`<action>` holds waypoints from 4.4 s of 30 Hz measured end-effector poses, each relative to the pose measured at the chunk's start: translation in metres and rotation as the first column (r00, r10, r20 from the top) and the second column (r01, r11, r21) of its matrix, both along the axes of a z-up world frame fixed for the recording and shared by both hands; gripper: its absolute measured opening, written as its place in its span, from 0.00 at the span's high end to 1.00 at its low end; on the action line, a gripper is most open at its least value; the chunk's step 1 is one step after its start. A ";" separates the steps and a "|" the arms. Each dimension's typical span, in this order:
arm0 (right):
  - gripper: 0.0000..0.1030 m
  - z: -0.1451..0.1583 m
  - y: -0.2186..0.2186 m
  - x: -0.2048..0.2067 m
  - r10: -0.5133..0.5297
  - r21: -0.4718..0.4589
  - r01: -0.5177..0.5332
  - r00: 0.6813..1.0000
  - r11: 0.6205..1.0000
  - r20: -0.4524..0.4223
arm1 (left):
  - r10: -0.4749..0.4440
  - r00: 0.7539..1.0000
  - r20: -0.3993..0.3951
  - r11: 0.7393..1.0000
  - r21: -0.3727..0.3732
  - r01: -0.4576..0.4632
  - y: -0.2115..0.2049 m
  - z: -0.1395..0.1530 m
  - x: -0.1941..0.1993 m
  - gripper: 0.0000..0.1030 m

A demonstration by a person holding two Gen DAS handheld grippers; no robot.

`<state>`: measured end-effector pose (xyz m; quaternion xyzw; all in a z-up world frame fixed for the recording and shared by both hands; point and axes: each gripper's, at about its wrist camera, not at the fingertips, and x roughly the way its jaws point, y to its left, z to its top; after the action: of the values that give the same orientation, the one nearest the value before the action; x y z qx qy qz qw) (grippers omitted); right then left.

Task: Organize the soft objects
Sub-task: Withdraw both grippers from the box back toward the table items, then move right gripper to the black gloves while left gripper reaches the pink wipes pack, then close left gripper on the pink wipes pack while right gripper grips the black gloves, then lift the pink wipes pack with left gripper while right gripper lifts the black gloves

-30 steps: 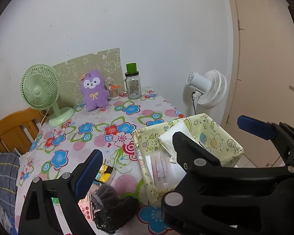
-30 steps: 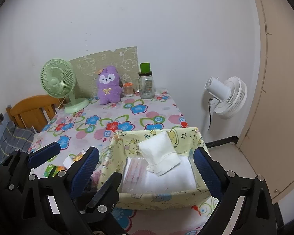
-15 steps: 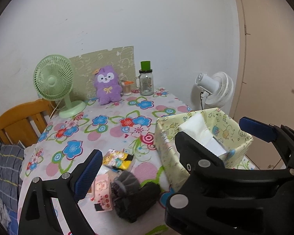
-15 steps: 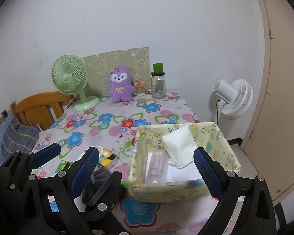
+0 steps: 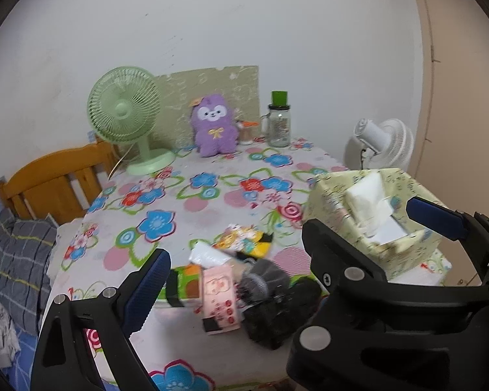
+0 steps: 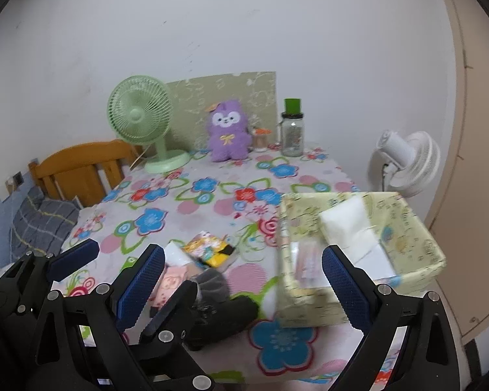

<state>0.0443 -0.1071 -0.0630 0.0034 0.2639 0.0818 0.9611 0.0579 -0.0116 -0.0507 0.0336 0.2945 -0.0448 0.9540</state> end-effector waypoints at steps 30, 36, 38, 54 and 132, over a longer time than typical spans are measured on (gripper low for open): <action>0.11 -0.074 0.047 0.029 0.041 -0.028 -0.045 0.992 0.999 -0.120 | 0.014 0.987 -0.161 0.996 -0.079 -0.027 0.048 -0.080 0.023 0.06; 0.13 -0.090 0.046 0.035 0.025 -0.015 -0.028 0.984 0.999 -0.177 | 0.025 0.981 -0.191 0.996 -0.079 -0.041 0.050 -0.094 0.027 0.07; 0.14 -0.094 0.045 0.037 0.019 -0.009 -0.022 0.981 1.000 -0.192 | 0.035 0.980 -0.197 0.996 -0.071 -0.050 0.051 -0.097 0.028 0.07; 0.47 -0.111 0.039 0.050 -0.026 0.001 0.028 0.963 1.000 -0.268 | 0.044 0.973 -0.227 0.997 -0.051 -0.057 0.047 -0.108 0.037 0.17; 0.64 0.022 -0.015 0.045 -0.025 0.073 0.025 1.000 0.997 -0.005 | 0.016 1.000 0.000 1.000 -0.013 -0.016 -0.008 0.023 0.042 0.61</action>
<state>0.0893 -0.1222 -0.0413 0.0418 0.2628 0.0793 0.9607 0.1003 -0.0192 -0.0272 0.0251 0.2944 -0.0388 0.9546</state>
